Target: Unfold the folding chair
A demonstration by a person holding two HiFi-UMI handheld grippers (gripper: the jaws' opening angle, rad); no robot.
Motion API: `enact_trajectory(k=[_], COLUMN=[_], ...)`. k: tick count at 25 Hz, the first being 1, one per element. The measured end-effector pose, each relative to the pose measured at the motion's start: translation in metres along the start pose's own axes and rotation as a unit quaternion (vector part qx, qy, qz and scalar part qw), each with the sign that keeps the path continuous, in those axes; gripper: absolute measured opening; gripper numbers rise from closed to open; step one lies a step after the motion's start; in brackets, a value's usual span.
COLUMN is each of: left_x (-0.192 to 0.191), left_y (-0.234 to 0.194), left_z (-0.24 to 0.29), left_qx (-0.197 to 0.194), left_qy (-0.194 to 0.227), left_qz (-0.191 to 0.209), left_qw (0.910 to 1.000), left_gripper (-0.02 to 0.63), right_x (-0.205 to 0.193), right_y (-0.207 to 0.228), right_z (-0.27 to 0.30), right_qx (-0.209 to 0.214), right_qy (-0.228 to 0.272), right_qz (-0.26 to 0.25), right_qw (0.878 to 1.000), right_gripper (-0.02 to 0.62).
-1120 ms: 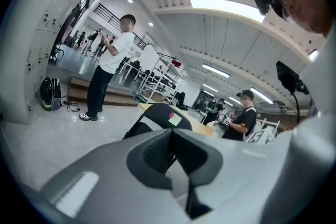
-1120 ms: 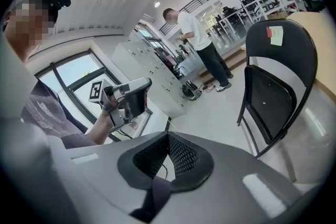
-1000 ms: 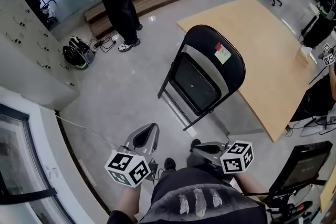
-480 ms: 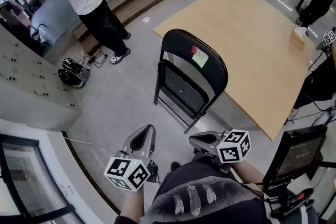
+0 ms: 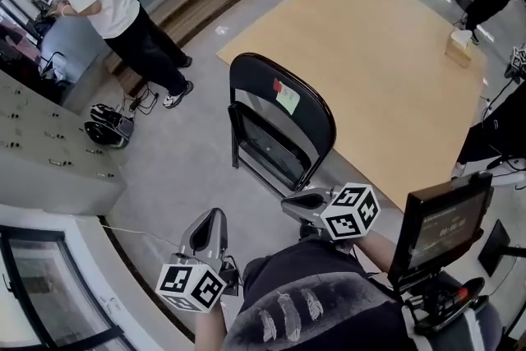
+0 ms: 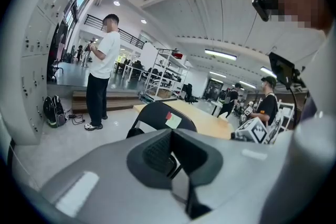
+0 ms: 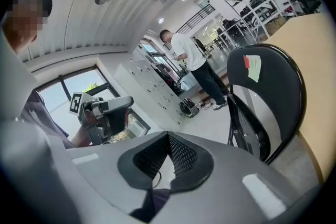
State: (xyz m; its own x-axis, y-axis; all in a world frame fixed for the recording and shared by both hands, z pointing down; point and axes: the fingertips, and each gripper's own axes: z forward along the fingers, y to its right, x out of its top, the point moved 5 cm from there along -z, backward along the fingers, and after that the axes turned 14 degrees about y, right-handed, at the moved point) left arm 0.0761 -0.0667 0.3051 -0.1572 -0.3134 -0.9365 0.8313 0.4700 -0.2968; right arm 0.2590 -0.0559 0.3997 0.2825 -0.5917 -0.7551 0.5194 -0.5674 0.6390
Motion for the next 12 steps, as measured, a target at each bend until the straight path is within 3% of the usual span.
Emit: enact_trajectory(k=[3, 7, 12], left_x=[0.001, 0.000, -0.001], left_y=[0.001, -0.006, -0.029], left_z=[0.001, 0.004, -0.001], left_qx=[0.004, 0.012, 0.023], left_qy=[-0.003, -0.008, -0.002], left_qz=[-0.003, -0.008, -0.022], left_qw=[1.0000, 0.9999, 0.9995], left_gripper=[0.002, 0.002, 0.002], right_x=[0.016, 0.047, 0.101], right_y=[0.016, 0.053, 0.106], right_z=[-0.005, -0.016, -0.023], right_qx=[-0.021, -0.082, -0.194], right_qy=[-0.006, -0.014, -0.020], right_qz=[-0.041, -0.104, -0.179], right_qw=[0.999, 0.991, 0.964], right_gripper=[-0.002, 0.000, 0.017])
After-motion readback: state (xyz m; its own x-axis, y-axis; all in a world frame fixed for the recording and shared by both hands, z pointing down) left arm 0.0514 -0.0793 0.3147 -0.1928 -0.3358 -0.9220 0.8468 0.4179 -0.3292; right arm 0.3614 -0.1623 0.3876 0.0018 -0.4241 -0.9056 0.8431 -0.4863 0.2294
